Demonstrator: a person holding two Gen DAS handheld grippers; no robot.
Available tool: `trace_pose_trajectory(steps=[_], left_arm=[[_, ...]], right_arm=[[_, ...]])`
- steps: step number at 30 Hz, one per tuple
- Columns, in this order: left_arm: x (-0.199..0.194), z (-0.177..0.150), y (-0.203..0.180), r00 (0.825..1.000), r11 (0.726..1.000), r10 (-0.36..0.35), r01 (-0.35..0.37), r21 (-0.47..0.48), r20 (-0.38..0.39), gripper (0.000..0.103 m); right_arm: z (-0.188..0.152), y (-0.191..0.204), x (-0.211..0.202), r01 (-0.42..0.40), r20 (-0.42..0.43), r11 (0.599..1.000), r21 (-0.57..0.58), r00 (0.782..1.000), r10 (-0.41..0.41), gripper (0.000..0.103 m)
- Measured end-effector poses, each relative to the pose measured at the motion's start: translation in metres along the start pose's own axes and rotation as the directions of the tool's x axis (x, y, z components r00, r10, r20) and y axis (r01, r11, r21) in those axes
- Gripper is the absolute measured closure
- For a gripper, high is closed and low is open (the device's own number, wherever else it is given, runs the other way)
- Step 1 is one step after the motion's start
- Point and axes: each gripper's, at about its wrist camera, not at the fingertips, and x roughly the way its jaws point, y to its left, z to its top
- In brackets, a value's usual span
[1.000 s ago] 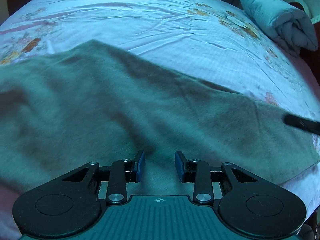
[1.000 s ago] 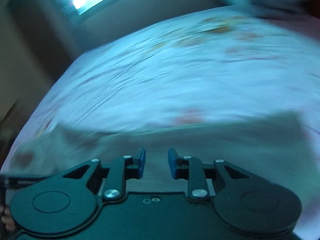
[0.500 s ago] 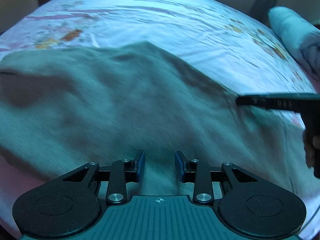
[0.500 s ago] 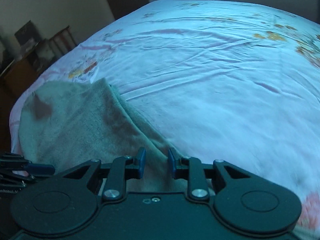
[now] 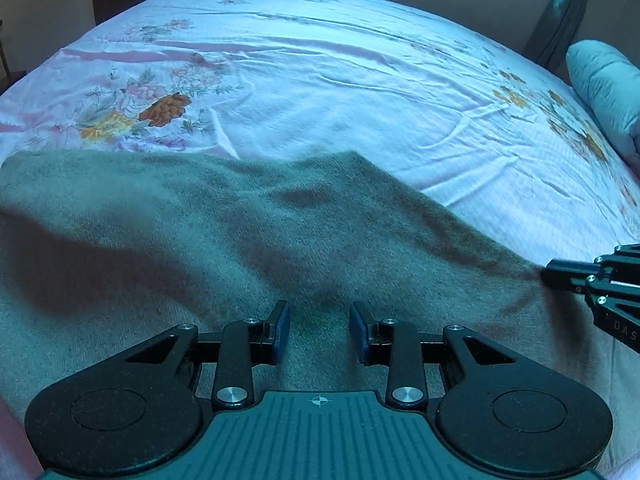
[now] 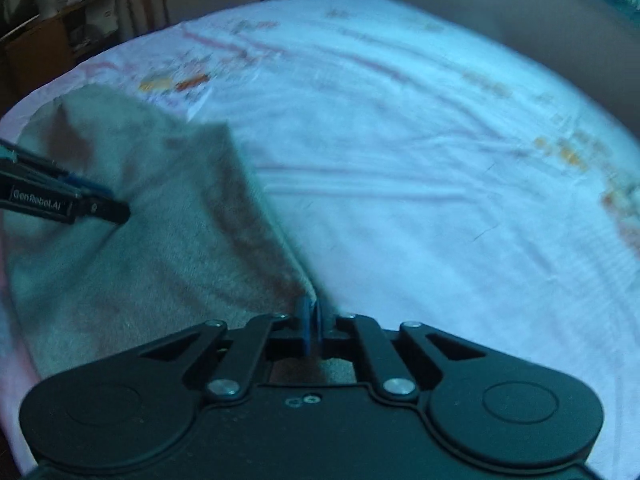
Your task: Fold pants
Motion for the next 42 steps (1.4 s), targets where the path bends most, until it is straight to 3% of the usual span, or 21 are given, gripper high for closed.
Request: trace_pose_trajectory(steps=[4, 6, 9, 12, 17, 19, 21, 24, 29, 33, 37, 42], left_arm=[[0.001, -0.002, 0.001, 1.000, 1.000, 0.002, -0.002, -0.002, 0.013, 0.069], [-0.001, -0.003, 0.001, 1.000, 1.000, -0.002, 0.002, 0.003, 0.008, 0.069], [-0.011, -0.011, 0.002, 0.999, 0.999, -0.035, 0.036, 0.017, -0.017, 0.069], [-0.024, -0.028, 0.002, 0.998, 0.998, -0.055, 0.056, 0.038, -0.036, 0.069], [-0.037, -0.057, -0.006, 0.996, 0.994, -0.073, 0.077, 0.074, -0.052, 0.069], [-0.033, -0.065, -0.009, 0.998, 0.993, -0.048, 0.053, 0.109, -0.040, 0.069], [-0.033, -0.065, -0.012, 0.999, 0.993, -0.035, 0.039, 0.116, -0.039, 0.069], [-0.041, -0.062, -0.014, 0.998, 0.995, -0.046, 0.050, 0.082, -0.045, 0.069], [-0.050, -0.064, -0.023, 0.997, 0.994, -0.066, 0.069, 0.087, -0.029, 0.069], [-0.047, -0.071, -0.027, 0.997, 0.994, -0.053, 0.058, 0.087, -0.054, 0.069], [-0.050, -0.072, -0.037, 0.997, 0.992, -0.068, 0.073, 0.101, -0.047, 0.069], [-0.054, -0.071, -0.058, 0.994, 0.986, -0.100, 0.105, 0.127, -0.046, 0.069]], right_arm=[[0.000, -0.002, 0.013, 0.077, 0.003, 0.997, 0.020, 0.997, -0.077, 0.103], [-0.006, -0.004, 0.026, 0.162, -0.024, 0.987, 0.015, 0.987, -0.162, 0.103], [-0.012, -0.012, 0.014, 0.134, 0.003, 0.986, 0.097, 0.991, -0.135, 0.103], [-0.023, -0.016, -0.016, 0.042, 0.038, 0.980, 0.194, 0.998, -0.051, 0.097], [-0.075, -0.012, -0.061, -0.002, 0.054, 0.942, 0.336, 0.998, -0.017, 0.091], [-0.099, -0.005, -0.069, 0.019, 0.037, 0.934, 0.358, 0.999, -0.034, 0.092], [-0.125, -0.006, -0.067, 0.119, -0.036, 0.922, 0.368, 0.993, -0.114, 0.092], [-0.155, -0.027, -0.085, 0.183, -0.043, 0.852, 0.491, 0.982, -0.186, 0.093], [-0.193, -0.055, -0.124, 0.311, -0.096, 0.740, 0.596, 0.943, -0.319, 0.090], [-0.227, -0.073, -0.142, 0.423, -0.189, 0.625, 0.656, 0.894, -0.407, 0.080], [-0.266, -0.090, -0.168, 0.429, -0.202, 0.495, 0.756, 0.872, -0.447, 0.080], [-0.291, -0.099, -0.192, 0.339, -0.153, 0.385, 0.859, 0.886, -0.438, 0.079]])
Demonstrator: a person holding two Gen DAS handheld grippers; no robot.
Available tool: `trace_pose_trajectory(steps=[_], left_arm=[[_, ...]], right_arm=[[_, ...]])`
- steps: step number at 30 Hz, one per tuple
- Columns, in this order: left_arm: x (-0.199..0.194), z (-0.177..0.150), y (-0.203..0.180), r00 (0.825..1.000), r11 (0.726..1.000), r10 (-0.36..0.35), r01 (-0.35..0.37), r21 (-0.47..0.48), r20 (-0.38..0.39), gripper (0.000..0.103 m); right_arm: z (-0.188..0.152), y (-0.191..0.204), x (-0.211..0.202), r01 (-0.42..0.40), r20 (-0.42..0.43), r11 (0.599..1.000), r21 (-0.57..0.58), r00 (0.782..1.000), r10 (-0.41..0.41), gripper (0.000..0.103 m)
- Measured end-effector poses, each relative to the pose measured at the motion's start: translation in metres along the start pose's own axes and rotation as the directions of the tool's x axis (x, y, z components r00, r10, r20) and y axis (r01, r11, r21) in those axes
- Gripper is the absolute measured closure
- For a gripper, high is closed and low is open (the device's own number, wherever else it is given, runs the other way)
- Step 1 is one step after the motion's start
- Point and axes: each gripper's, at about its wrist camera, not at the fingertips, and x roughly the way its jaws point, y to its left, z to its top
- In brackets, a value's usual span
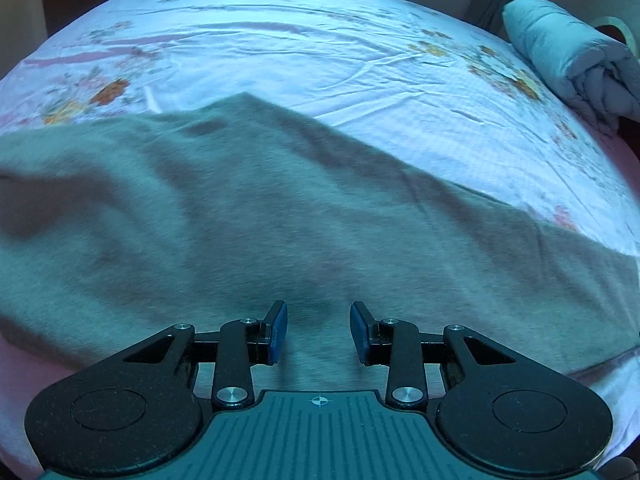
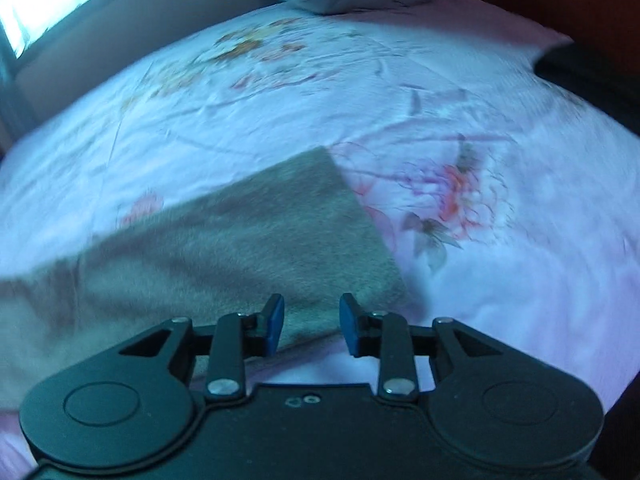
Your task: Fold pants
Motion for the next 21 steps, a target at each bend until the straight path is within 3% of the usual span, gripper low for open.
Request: trace_pose_trajectory(steps=[3, 8, 12, 17, 21], left_arm=[[0.001, 0.000, -0.008, 1.000, 1.000, -0.015, 0.015, 0.015, -0.006, 0.069], [0.007, -0.001, -0.013, 1.000, 1.000, -0.025, 0.025, 0.005, -0.019, 0.069], [0.013, 0.000, -0.013, 1.000, 1.000, -0.012, 0.012, 0.000, -0.021, 0.068], [0.015, 0.001, -0.009, 1.000, 1.000, -0.004, 0.004, -0.024, -0.009, 0.068], [0.019, 0.001, -0.013, 1.000, 1.000, 0.012, -0.012, -0.005, -0.012, 0.068]], right_arm=[[0.000, -0.016, -0.007, 0.059, 0.017, 0.997, 0.055, 0.998, -0.060, 0.064], [-0.007, -0.041, -0.004, 0.026, -0.019, 0.983, 0.182, 1.000, -0.023, 0.062], [-0.003, -0.042, 0.004, -0.058, 0.002, 0.955, 0.290, 0.998, 0.060, 0.056], [-0.002, -0.045, 0.020, -0.076, -0.010, 0.919, 0.387, 0.996, 0.087, 0.061], [-0.005, -0.048, 0.024, -0.117, 0.014, 0.882, 0.457, 0.992, 0.124, 0.077]])
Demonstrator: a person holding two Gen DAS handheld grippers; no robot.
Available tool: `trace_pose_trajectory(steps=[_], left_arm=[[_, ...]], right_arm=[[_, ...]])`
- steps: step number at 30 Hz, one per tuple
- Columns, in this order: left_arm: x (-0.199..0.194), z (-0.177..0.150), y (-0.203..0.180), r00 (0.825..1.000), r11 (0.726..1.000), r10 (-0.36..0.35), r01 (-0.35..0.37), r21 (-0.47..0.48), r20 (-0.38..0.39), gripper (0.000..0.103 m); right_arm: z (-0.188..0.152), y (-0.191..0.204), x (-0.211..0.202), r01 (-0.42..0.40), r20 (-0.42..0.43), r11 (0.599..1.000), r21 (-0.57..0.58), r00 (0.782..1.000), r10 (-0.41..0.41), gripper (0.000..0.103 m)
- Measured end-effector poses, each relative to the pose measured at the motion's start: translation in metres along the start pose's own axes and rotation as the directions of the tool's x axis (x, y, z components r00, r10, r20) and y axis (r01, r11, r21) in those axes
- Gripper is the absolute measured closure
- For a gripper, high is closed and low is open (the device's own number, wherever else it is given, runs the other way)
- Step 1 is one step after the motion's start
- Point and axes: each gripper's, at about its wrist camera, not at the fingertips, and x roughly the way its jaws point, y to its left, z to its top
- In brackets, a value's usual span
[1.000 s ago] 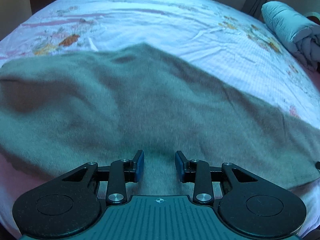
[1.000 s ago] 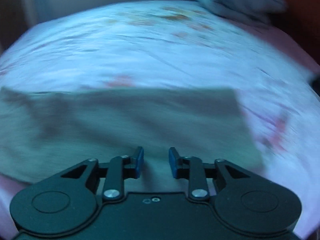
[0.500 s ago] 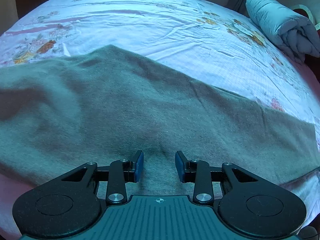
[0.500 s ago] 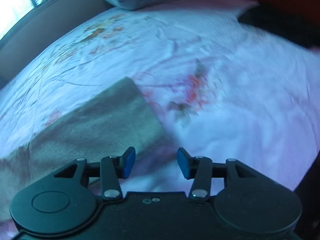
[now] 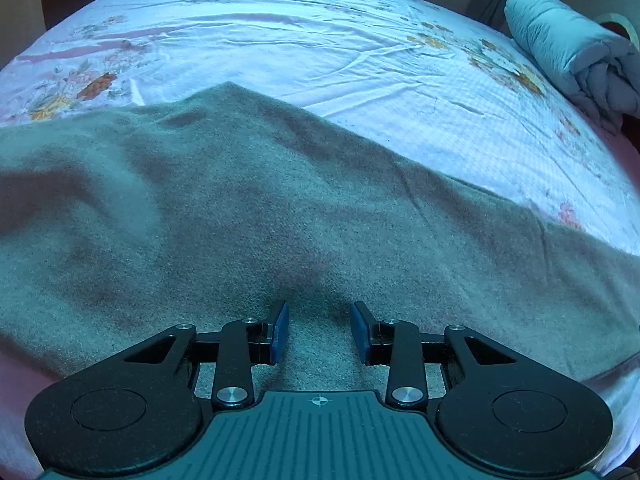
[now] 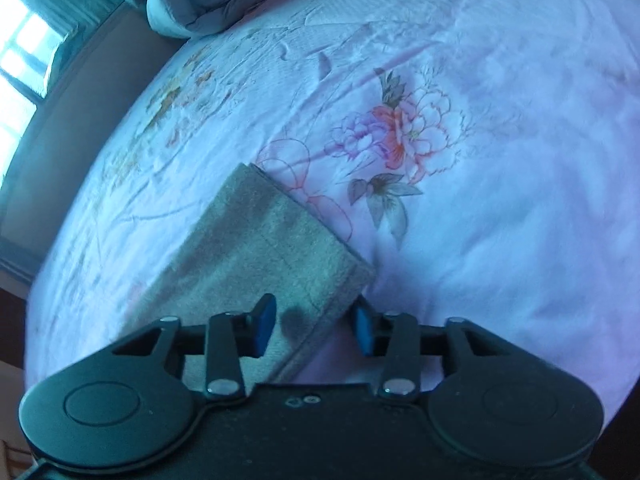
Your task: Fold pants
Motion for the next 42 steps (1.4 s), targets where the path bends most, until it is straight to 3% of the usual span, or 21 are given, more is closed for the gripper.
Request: trace_pose_trajectory(steps=[2, 3, 4, 7, 11, 13, 15, 22, 24, 27, 31, 34, 37, 42], left_arm=[[0.000, 0.000, -0.002, 1.000, 1.000, -0.003, 0.003, 0.008, 0.001, 0.064], [-0.001, 0.001, -0.001, 1.000, 1.000, -0.007, 0.007, 0.003, 0.001, 0.062], [-0.001, 0.001, 0.000, 1.000, 1.000, -0.015, 0.015, -0.004, 0.001, 0.061], [-0.002, 0.002, 0.002, 1.000, 1.000, -0.017, 0.017, -0.012, 0.004, 0.061], [-0.002, 0.001, 0.000, 1.000, 1.000, -0.001, 0.001, 0.006, 0.017, 0.061], [0.001, 0.001, -0.006, 1.000, 0.999, 0.023, -0.023, 0.045, 0.008, 0.061], [-0.006, 0.003, -0.011, 1.000, 0.999, -0.016, 0.016, 0.032, 0.016, 0.061], [-0.014, 0.003, -0.071, 0.984, 0.975, -0.178, 0.178, 0.130, -0.008, 0.061], [-0.009, -0.005, -0.092, 0.983, 0.965, -0.183, 0.184, 0.188, -0.023, 0.061], [0.015, -0.013, -0.113, 0.991, 0.957, -0.112, 0.127, 0.262, -0.070, 0.061], [0.023, 0.002, -0.119, 0.994, 0.963, -0.097, 0.107, 0.248, -0.049, 0.061], [0.036, 0.010, -0.124, 0.995, 0.968, -0.082, 0.094, 0.232, -0.060, 0.061], [0.037, 0.009, -0.131, 0.996, 0.967, -0.076, 0.085, 0.239, -0.046, 0.061], [0.021, 0.010, -0.119, 0.988, 0.976, -0.145, 0.150, 0.159, -0.044, 0.061]], right_arm=[[0.000, 0.000, 0.002, -0.047, 0.000, 0.998, 0.045, 0.999, 0.047, 0.081], [0.000, 0.000, 0.003, -0.075, -0.002, 0.995, 0.065, 0.997, 0.075, 0.092], [-0.001, 0.002, 0.004, -0.085, -0.005, 0.994, 0.064, 0.996, 0.086, 0.097], [-0.003, 0.012, 0.001, -0.059, 0.022, 0.998, 0.009, 0.998, 0.058, 0.101], [-0.005, 0.020, -0.012, -0.077, 0.082, 0.997, -0.009, 0.994, 0.078, 0.101], [-0.007, 0.035, -0.018, -0.064, 0.108, 0.993, -0.097, 0.991, 0.074, 0.101], [-0.007, 0.046, -0.020, -0.037, 0.111, 0.986, -0.162, 0.992, 0.055, 0.101], [-0.006, 0.032, -0.012, -0.011, 0.074, 0.993, -0.117, 0.997, 0.019, 0.099], [-0.007, 0.023, -0.008, -0.009, 0.060, 0.996, -0.084, 0.998, 0.014, 0.093], [-0.006, 0.010, -0.002, -0.001, 0.031, 0.999, -0.035, 1.000, 0.003, 0.088], [-0.005, 0.008, -0.015, 0.049, 0.089, 0.995, -0.092, 0.995, -0.041, 0.085], [-0.001, 0.006, -0.011, 0.013, 0.046, 0.993, -0.116, 0.999, -0.008, 0.085], [0.001, -0.003, -0.007, -0.022, 0.030, 0.998, -0.053, 0.999, 0.024, 0.084], [0.000, -0.021, -0.004, -0.079, 0.018, 0.994, 0.071, 0.997, 0.078, 0.083]])
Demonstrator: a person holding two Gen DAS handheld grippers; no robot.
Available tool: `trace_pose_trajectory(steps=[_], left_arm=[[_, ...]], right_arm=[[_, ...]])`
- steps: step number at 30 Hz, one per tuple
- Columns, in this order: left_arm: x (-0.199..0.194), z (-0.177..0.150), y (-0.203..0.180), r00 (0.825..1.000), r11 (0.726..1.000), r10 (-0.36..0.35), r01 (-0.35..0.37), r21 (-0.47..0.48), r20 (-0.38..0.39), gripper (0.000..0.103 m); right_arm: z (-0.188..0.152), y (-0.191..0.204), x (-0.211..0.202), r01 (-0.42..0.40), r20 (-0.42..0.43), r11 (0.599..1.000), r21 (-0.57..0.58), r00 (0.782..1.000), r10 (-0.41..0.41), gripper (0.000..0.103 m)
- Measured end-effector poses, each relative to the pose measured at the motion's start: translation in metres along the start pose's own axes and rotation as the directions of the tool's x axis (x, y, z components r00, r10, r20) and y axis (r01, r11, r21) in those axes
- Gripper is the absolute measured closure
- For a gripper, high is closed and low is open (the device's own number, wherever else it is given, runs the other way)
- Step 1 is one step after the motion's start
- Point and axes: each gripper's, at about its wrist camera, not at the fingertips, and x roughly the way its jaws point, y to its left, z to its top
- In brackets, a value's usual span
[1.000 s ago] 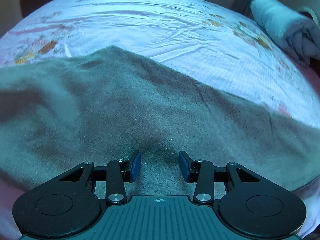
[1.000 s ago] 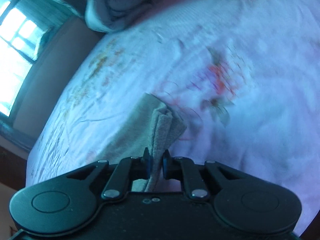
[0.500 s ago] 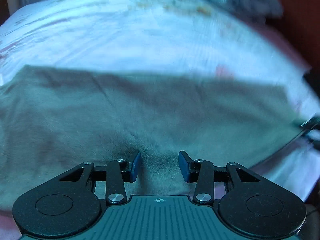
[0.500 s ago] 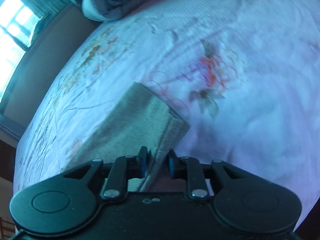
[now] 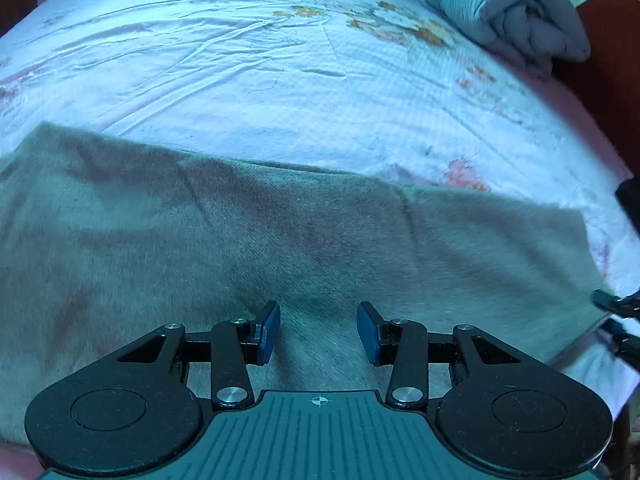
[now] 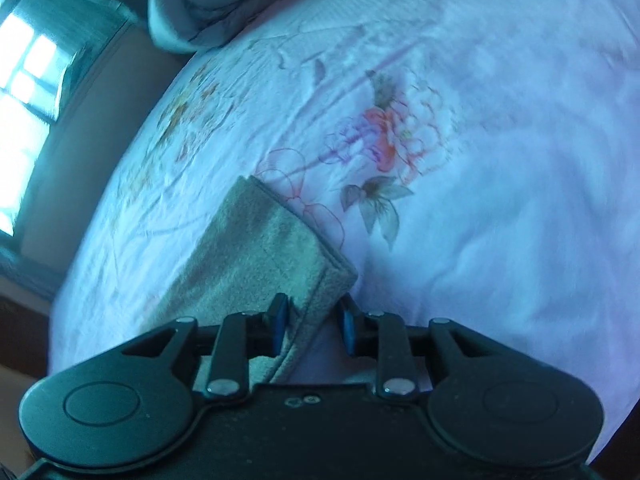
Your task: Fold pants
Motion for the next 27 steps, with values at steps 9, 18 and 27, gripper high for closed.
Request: trace_pose_trajectory(steps=[9, 18, 27], left_arm=[[0.014, -0.006, 0.001, 0.999, 0.998, 0.050, -0.049, 0.044, -0.021, 0.061], [0.014, -0.007, 0.000, 0.999, 0.997, 0.048, -0.047, 0.053, -0.017, 0.061], [0.006, -0.006, 0.024, 0.998, 0.997, -0.055, 0.054, -0.055, -0.011, 0.061]], right_arm=[[-0.008, 0.028, -0.016, -0.010, 0.090, 0.994, -0.105, 0.996, 0.019, 0.094], [-0.013, 0.097, -0.043, -0.066, 0.138, 0.948, -0.311, 0.984, 0.114, 0.094], [-0.052, 0.193, -0.042, -0.231, 0.033, 0.844, -0.484, 0.959, 0.281, 0.094]])
